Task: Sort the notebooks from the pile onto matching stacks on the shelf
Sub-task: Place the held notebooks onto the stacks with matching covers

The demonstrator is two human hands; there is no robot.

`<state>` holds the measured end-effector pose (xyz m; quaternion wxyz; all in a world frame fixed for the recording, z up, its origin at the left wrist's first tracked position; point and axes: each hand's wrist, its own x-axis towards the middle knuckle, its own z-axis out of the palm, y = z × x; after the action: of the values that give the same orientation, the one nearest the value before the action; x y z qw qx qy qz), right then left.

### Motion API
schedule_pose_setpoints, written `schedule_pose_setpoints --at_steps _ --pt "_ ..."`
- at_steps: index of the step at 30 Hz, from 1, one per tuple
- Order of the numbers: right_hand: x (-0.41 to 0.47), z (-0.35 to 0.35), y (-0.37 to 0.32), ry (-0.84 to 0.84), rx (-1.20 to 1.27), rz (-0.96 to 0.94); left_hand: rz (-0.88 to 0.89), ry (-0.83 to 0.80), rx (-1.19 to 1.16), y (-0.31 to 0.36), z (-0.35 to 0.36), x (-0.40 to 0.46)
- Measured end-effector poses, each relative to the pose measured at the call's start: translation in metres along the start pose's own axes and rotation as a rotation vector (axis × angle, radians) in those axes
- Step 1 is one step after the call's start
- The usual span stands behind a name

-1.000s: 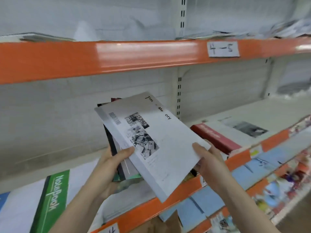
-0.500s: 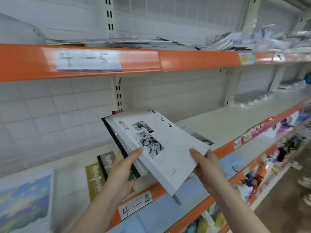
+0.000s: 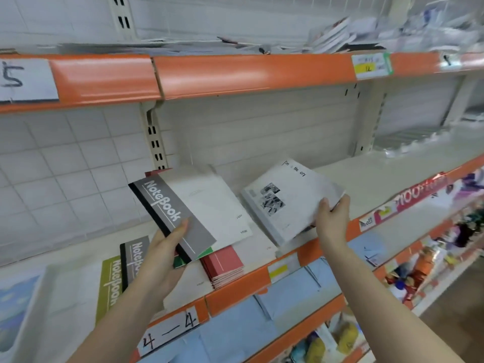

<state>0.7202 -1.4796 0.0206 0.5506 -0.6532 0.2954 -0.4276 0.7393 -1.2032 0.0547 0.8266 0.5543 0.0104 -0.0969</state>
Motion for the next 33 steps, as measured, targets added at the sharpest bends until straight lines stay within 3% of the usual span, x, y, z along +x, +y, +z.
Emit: schedule_pose_setpoints --at_steps 6,11,14,17,19,23,25,28,33 --pt "0.025 0.007 0.027 -0.109 -0.164 0.091 0.045 0.036 0.052 -0.002 -0.002 0.009" --pt "0.027 0.003 0.042 -0.303 -0.407 0.054 0.044 0.056 0.062 -0.009 -0.001 0.016" --pt "0.027 0.004 0.044 -0.301 -0.509 0.029 0.044 0.052 0.056 -0.01 0.005 0.019" --pt "0.03 -0.002 0.044 -0.187 -0.767 -0.06 0.041 0.044 0.051 -0.011 0.008 0.021" --pt "0.029 -0.002 0.04 -0.197 -0.844 -0.194 0.036 0.039 0.052 -0.012 0.009 0.021" --pt "0.015 0.019 0.039 -0.587 -0.777 -0.462 0.034 0.041 0.045 -0.013 0.005 0.018" --pt "0.005 0.031 0.049 -0.733 -0.855 -0.556 0.025 0.044 0.049 -0.013 0.001 0.016" --pt "-0.001 0.037 0.064 -0.758 -0.978 -0.567 0.027 0.05 0.055 -0.013 -0.008 0.012" --pt "-0.002 0.032 0.069 -0.727 -0.978 -0.556 0.025 0.059 0.02 -0.013 -0.018 0.003"
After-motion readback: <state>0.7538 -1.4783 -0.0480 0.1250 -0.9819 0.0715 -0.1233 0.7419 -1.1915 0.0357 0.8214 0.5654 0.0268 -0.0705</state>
